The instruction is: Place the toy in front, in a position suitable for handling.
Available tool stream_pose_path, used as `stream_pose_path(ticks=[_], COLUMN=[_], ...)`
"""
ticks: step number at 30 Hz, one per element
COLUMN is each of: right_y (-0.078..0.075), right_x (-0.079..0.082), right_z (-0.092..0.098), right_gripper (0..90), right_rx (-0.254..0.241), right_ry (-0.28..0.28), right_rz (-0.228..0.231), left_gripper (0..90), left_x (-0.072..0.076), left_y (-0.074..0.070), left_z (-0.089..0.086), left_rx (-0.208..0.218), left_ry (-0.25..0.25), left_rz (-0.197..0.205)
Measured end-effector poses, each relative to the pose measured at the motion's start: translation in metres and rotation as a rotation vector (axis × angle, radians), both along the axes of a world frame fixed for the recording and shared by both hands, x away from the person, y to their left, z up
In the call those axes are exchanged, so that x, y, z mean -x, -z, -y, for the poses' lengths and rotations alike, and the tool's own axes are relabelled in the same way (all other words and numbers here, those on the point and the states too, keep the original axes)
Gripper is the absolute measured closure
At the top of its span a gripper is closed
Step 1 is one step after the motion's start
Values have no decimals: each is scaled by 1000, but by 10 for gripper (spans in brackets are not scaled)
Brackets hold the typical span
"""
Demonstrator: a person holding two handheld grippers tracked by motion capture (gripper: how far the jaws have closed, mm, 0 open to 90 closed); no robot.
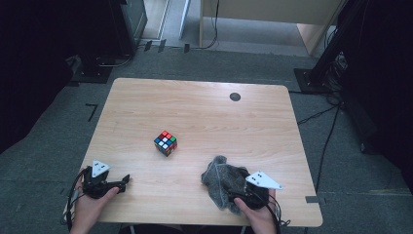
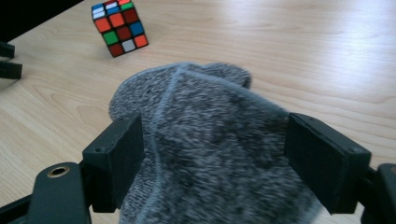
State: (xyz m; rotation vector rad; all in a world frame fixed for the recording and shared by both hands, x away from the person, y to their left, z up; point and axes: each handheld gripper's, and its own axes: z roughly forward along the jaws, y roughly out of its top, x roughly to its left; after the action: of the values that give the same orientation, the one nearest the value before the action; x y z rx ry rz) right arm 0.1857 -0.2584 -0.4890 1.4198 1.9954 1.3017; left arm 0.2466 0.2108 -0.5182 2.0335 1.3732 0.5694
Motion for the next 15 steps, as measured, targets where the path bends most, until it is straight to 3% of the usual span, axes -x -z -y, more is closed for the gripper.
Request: stream_pose_path(ticks=[5,15], right_y=[7,23], right_x=[-4,-11], right_z=[-17,-29], right_gripper=[193,191], right_rx=[23,78], right_ry=[-31,-42], right_rz=[-16,-64], left_gripper=[50,50], left_x=[0,0], left_y=[0,0], left_z=[0,0], left_rx=[0,0], left_ry=[0,6], left_rz=[0,0])
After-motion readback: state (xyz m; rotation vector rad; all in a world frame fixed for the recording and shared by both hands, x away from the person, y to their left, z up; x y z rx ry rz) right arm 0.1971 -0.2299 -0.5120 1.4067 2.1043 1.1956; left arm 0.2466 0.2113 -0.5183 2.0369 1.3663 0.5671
